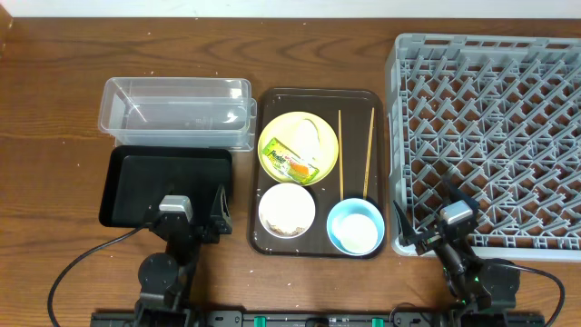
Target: Sort waste into correct bins and load items into the dishwasher rack
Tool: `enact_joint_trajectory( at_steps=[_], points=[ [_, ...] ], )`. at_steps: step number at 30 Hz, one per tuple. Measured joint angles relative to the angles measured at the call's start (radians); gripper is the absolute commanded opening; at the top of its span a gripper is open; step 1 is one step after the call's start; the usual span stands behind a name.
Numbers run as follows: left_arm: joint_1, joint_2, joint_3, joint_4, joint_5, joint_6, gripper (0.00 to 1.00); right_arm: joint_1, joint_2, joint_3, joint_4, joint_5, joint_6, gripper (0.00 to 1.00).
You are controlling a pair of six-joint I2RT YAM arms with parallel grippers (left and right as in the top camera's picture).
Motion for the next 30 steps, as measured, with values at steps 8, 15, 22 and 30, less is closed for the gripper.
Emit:
enact_joint_trajectory(
  at_steps=[8, 15, 22, 30],
  points=[
    [0.0, 0.0, 0.0, 0.0, 0.0, 0.0, 1.0, 0.0, 0.0, 0.0, 0.008, -0.024, 0.024, 0.99],
    [0.0, 0.0, 0.0, 0.0, 0.0, 0.0, 1.0, 0.0, 0.0, 0.006, 0.003, -0.082, 0.163, 0.99],
    [0.0, 0.0, 0.0, 0.0, 0.0, -0.002, 1.0, 0.0, 0.068, 0.283, -0.275, -0.1, 0.222, 0.99],
    [0.0, 0.0, 0.0, 0.0, 0.0, -0.002, 1.0, 0.0, 0.449, 0.809, -0.668, -0.073, 0.13, 0.99]
  ],
)
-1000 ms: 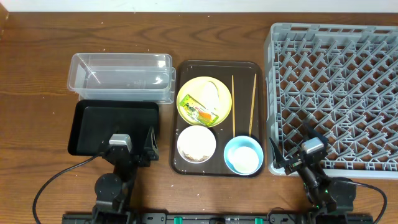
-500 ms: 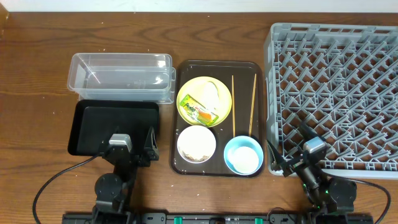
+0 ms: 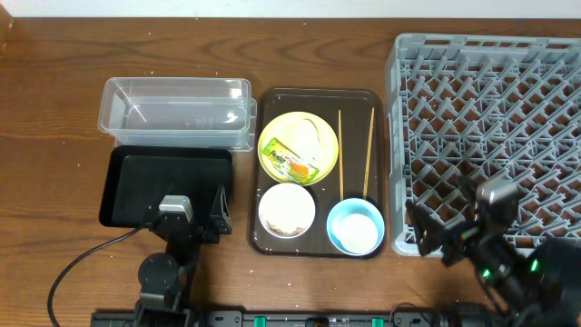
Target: Sort waste into correct bins and load items into the dishwasher rack
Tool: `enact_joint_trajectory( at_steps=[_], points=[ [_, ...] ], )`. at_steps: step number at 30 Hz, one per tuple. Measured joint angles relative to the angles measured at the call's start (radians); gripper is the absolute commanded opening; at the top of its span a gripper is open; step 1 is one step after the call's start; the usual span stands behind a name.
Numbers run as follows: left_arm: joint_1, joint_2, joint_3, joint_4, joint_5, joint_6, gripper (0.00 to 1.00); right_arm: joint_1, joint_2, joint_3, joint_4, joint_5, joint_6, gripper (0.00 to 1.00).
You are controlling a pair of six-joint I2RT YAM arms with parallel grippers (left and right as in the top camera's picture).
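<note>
A brown tray [image 3: 318,238] holds a yellow plate [image 3: 320,150] with a green wrapper [image 3: 292,164] and crumpled white paper [image 3: 309,134] on it. The tray also carries two chopsticks [image 3: 340,154], a white bowl [image 3: 287,211] and a blue bowl [image 3: 356,227]. The grey dishwasher rack [image 3: 490,118] stands to the right. My right gripper [image 3: 431,238] hovers at the rack's near-left corner, its fingers spread apart and empty. My left gripper [image 3: 218,213] rests at the near edge of the black bin [image 3: 168,177]; its jaws are too dark to read.
A clear plastic bin [image 3: 177,109] sits behind the black bin, left of the tray. Cables trail from both arm bases along the table's near edge.
My right arm has lifted and shifted right; its wrist now lies over the rack's near edge and looks larger. The left arm and all the objects are unchanged.
</note>
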Motion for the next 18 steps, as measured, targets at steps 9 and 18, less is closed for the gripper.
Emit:
enact_joint_trajectory(
  at_steps=[9, 18],
  points=[
    [0.0, 0.0, 0.0, 0.002, 0.024, -0.008, 1.0, 0.0, 0.424, 0.309, -0.14, -0.005, -0.017, 0.99],
    [0.0, 0.002, 0.002, 0.089, 0.319, -0.201, 1.0, 0.0, 0.555, 0.312, -0.164, -0.13, 0.011, 0.99]
  ],
)
